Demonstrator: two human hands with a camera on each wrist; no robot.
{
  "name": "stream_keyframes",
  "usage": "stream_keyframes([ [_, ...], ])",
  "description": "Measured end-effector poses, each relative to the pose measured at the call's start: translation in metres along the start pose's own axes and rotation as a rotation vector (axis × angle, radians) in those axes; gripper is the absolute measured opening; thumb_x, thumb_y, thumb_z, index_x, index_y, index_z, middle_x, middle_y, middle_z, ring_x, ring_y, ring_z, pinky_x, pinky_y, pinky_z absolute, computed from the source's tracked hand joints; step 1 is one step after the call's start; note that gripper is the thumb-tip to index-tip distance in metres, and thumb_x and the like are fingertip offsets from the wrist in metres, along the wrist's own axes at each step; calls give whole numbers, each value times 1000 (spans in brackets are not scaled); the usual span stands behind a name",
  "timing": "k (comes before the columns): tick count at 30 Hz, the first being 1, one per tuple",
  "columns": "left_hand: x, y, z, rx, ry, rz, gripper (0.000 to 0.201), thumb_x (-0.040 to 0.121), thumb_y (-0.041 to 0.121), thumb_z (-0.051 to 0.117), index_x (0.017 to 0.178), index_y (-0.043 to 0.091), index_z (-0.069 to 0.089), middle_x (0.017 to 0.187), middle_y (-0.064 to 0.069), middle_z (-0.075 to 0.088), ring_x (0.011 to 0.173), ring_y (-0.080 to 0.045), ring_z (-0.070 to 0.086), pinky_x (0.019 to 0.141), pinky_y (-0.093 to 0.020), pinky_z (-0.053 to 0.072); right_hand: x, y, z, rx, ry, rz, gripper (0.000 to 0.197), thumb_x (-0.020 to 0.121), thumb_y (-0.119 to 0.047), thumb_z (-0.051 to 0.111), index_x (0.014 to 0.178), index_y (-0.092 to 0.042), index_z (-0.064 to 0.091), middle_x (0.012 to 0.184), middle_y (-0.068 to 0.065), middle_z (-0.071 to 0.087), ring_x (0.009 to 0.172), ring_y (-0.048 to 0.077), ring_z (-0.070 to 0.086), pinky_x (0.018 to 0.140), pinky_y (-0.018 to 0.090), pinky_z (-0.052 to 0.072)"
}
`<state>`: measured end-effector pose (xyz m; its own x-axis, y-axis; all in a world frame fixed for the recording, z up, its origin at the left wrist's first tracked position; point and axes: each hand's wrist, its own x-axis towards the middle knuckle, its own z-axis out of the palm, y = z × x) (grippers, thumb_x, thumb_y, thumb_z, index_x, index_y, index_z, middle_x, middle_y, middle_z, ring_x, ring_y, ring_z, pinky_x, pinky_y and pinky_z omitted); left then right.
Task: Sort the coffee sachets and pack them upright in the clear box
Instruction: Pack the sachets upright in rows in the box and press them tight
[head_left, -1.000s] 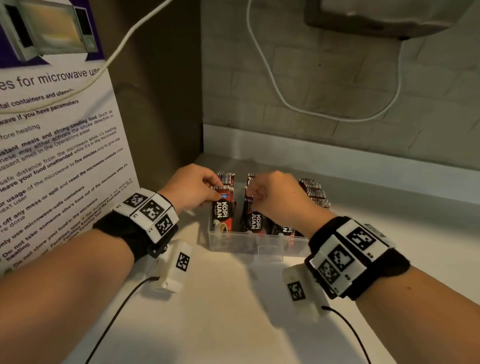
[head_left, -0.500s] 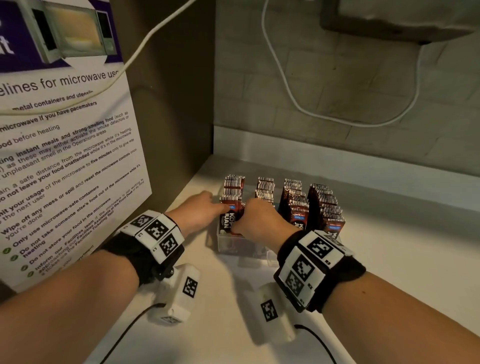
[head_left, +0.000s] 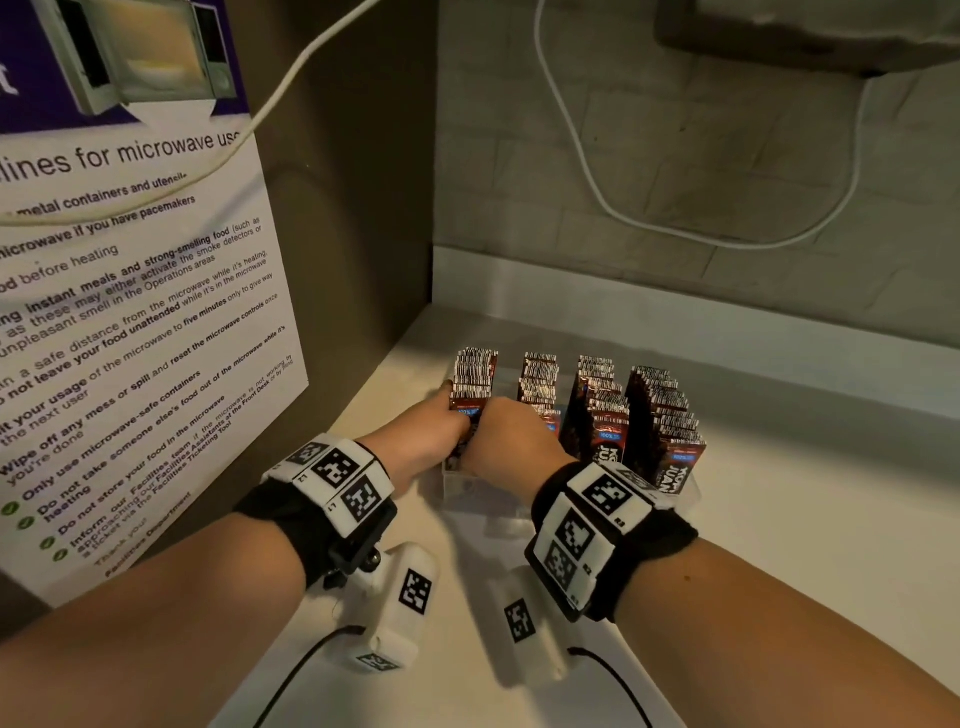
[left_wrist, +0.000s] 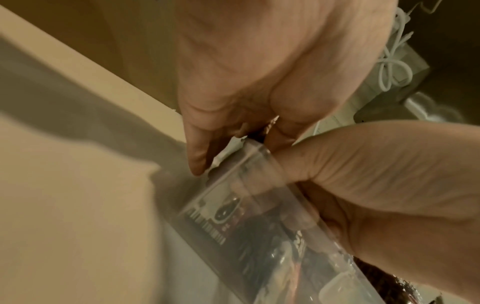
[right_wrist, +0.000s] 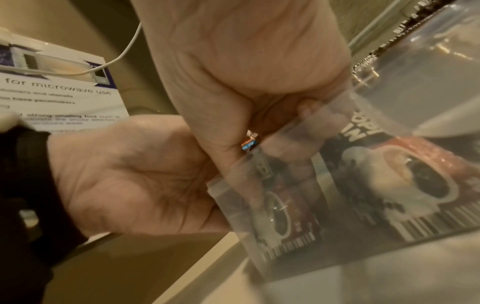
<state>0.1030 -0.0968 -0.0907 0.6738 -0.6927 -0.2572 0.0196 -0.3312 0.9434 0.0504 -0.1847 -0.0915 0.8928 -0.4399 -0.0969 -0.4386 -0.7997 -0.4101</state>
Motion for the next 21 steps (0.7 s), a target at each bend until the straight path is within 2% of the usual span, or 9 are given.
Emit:
stream_keyframes([
  [2, 0, 1, 2, -17, 5, -15, 35, 96, 1, 40, 123, 16, 53, 115, -21, 64, 104, -33, 62, 91, -43, 51, 3, 0, 0, 42, -42, 33, 9, 78, -20, 62, 83, -13, 59, 68, 0, 51, 70, 23, 55, 62, 25, 40],
  [4, 1, 1, 3, -28, 12, -25, 33, 95, 0, 42, 119, 17, 56, 117, -21, 64, 110, -35, 61, 99, -46, 49, 6, -2, 0, 53, -64, 49, 7, 76, -18, 61, 80, -13, 59, 63, -1, 48, 68, 21, 53, 61, 24, 39],
  [7, 5, 2, 3, -106, 18, -17, 41, 94, -3, 40, 124, 21, 55, 118, -18, 63, 103, -30, 62, 89, -38, 52, 8, -4, 1, 89, -85, 63, 5, 76, -14, 60, 80, -11, 60, 64, 0, 50, 72, 22, 55, 52, 21, 34],
  [9, 7, 3, 4, -148, 21, -27, 42, 95, -3, 39, 127, 20, 54, 117, -19, 64, 99, -28, 62, 84, -36, 53, 9, -5, 0, 138, -111, 64, 12, 77, -9, 62, 87, -5, 66, 76, 6, 60, 77, 24, 59, 53, 20, 38],
  [12, 9, 3, 4, -176, 18, -48, 37, 96, 1, 40, 124, 19, 55, 117, -20, 64, 98, -28, 63, 88, -39, 52, 9, -4, -1, 223, -123, 105, 17, 75, -4, 65, 91, -2, 68, 84, 11, 63, 82, 24, 63, 63, 23, 42],
  [15, 12, 1, 0, -197, 18, -69, 60, 90, -10, 34, 135, 27, 47, 120, -17, 63, 108, -32, 60, 91, -40, 50, 12, -2, 0, 314, -99, 177, 14, 68, -3, 71, 81, -4, 66, 73, 6, 62, 74, 23, 63, 54, 21, 44],
  [16, 12, 2, -1, -201, 14, -70, 66, 88, -12, 32, 138, 30, 45, 121, -16, 62, 111, -33, 59, 92, -41, 50, 12, -3, 0, 337, -93, 201, 18, 65, -4, 72, 82, -4, 65, 72, 5, 62, 71, 21, 62, 52, 22, 46],
  [18, 13, 3, -1, -222, -1, -64, 70, 88, -13, 30, 139, 33, 43, 120, -15, 63, 111, -33, 60, 88, -41, 51, 14, -5, 2, 414, -82, 237, 38, 58, -4, 75, 94, -1, 63, 81, 9, 65, 76, 23, 65, 61, 29, 55],
  [21, 12, 5, 1, -241, -12, -64, 63, 93, -10, 32, 137, 33, 47, 117, -14, 65, 100, -30, 64, 75, -35, 55, 17, -8, 8, 478, -70, 220, 61, 44, -6, 74, 103, -1, 59, 88, 12, 68, 82, 28, 68, 72, 38, 59],
])
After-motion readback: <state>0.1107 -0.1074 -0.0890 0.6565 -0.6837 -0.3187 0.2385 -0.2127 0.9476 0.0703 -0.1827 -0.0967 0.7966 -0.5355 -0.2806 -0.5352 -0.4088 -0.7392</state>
